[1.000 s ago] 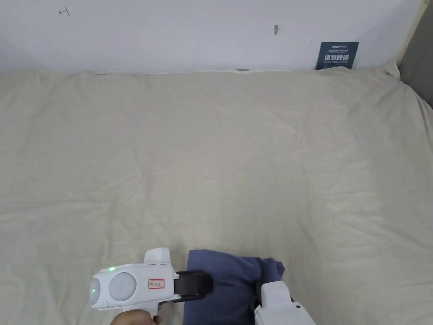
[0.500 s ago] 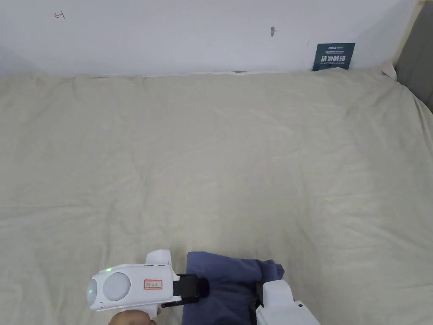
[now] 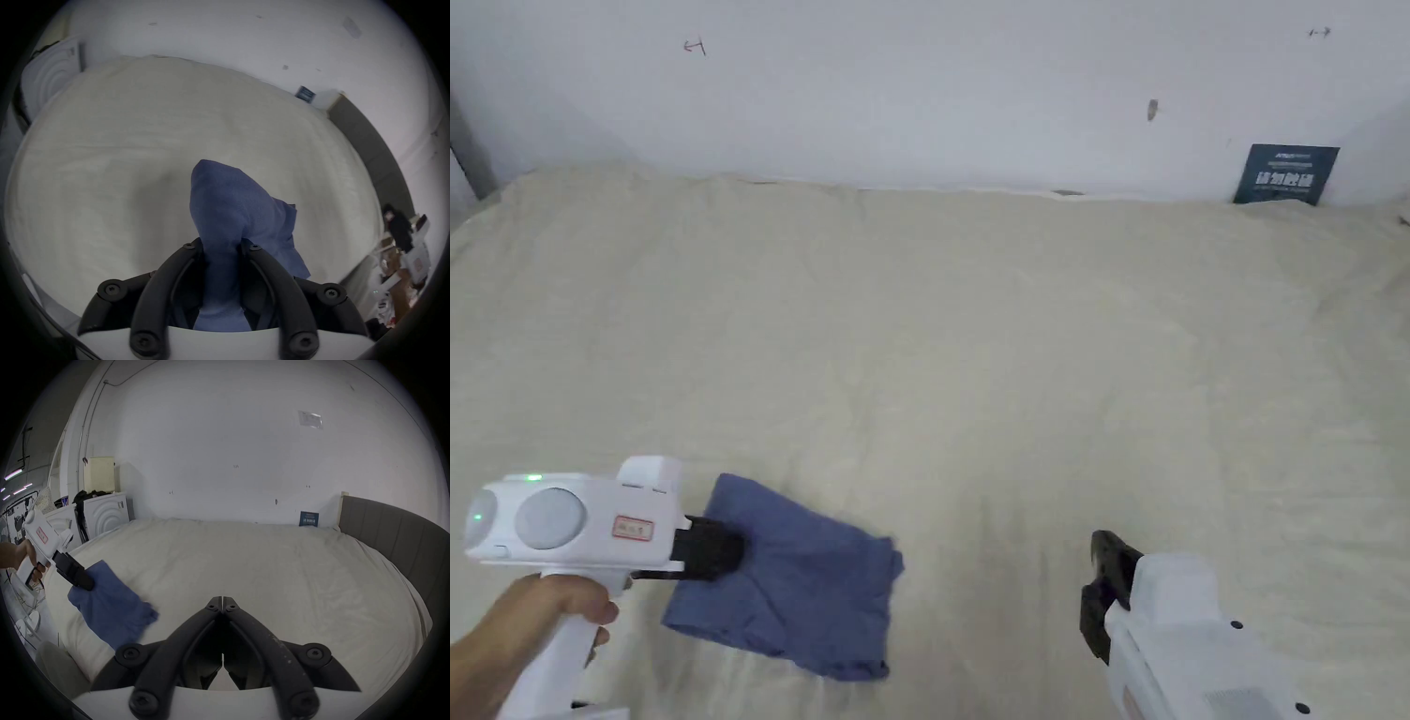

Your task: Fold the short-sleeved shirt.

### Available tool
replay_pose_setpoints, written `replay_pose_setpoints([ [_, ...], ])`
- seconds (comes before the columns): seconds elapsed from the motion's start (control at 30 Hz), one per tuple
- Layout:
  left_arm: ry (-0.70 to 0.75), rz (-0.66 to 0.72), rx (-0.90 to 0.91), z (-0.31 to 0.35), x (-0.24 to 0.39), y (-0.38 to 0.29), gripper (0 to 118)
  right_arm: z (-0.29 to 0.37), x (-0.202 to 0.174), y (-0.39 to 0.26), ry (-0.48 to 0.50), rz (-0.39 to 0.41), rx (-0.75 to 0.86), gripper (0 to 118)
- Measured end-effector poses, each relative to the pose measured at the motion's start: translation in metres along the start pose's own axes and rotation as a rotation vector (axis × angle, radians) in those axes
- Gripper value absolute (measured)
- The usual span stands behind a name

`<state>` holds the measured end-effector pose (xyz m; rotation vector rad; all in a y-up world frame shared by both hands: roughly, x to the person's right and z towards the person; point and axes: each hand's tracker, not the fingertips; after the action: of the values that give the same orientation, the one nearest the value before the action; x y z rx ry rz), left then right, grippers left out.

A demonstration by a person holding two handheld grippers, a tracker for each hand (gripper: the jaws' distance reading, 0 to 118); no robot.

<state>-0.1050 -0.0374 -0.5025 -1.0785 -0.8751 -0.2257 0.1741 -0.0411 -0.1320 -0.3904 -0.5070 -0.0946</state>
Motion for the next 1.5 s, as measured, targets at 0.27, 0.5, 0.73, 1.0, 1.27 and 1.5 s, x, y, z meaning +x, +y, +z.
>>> replay_pose_setpoints([
  [0.27,0.237,0.105,0.019,0.041,-0.137,0.015,26,-0.038,-0.035,0.035,0.021,0.003,0.033,2],
  [0.5,0.351,0.229,0.015,0.044,-0.197,0.001,27,-0.061,-0.055,0.048,0.050,0.027,0.037,2],
  [0.73,0.449,0.212,0.056,0.040,-0.174,0.007,118,-0.058,-0.059,0.059,0.060,0.031,0.048,2],
  [1.0,0.431,0.210,0.344,0.105,-0.097,0.020,105,-0.018,-0.042,0.087,0.056,0.016,0.128,2],
  [1.27,0.469,-0.002,0.682,0.179,0.042,0.021,105,0.042,-0.003,0.127,0.028,0.043,0.296,2],
  [1.5,0.390,-0.166,0.978,0.198,0.165,0.007,106,0.090,0.036,0.148,-0.027,0.067,0.413,2],
])
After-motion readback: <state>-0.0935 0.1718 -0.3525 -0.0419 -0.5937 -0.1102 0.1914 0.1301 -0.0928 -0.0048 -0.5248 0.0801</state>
